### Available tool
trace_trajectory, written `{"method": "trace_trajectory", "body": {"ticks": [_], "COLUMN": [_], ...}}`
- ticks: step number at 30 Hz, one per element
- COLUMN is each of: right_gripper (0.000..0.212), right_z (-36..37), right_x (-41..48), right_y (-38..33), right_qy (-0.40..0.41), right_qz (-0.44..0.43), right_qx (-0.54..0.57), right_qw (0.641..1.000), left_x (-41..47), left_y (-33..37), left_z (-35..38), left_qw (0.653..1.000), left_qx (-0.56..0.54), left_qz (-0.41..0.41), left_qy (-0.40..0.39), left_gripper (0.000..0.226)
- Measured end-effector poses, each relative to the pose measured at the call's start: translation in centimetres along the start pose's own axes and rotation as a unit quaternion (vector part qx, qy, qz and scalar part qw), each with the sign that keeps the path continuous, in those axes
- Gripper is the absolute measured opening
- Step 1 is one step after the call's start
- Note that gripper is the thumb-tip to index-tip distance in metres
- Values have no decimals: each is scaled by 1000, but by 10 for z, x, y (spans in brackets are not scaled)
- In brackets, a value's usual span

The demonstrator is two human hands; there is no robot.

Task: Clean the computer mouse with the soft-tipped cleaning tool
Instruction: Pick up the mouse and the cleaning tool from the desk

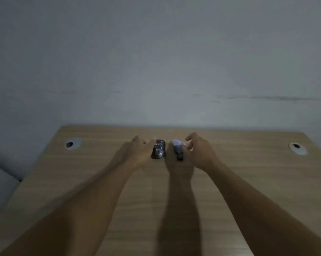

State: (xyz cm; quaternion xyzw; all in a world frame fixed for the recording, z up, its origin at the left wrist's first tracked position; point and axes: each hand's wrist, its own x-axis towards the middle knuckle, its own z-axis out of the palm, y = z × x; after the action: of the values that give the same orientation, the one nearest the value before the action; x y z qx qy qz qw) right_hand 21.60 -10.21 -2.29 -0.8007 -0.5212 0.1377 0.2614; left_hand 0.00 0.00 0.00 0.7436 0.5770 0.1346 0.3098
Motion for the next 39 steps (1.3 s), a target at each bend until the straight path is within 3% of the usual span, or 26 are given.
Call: {"method": "trace_trajectory", "body": {"ticks": [8, 11, 14, 22, 31, 39], "right_gripper": [36, 41, 46, 24, 24, 22], "right_z": [74, 89, 95, 96, 89, 89], "right_x": [-12, -16, -17, -24, -32, -30], "right_y": [30, 30, 31, 33, 27, 31], "right_qy": [152, 173, 156, 186, 186, 238], "right_qz": [-21, -31, -37, -17, -14, -32], "right_qx": [78, 62, 27, 54, 77, 97], "right_qw": [985, 982, 987, 981, 980, 966], "left_x": [0, 1, 5, 0, -9, 4], "left_y": [-28, -35, -39, -48, -48, -60], "left_z": [80, 95, 100, 95, 81, 80], "left_qw": [990, 981, 976, 975, 979, 975], "left_qx": [48, 79, 91, 81, 74, 45], "left_qz": [42, 73, 85, 103, 104, 141], "left_qy": [123, 162, 180, 177, 162, 163], "left_gripper": [96, 102, 98, 72, 74, 63]}}
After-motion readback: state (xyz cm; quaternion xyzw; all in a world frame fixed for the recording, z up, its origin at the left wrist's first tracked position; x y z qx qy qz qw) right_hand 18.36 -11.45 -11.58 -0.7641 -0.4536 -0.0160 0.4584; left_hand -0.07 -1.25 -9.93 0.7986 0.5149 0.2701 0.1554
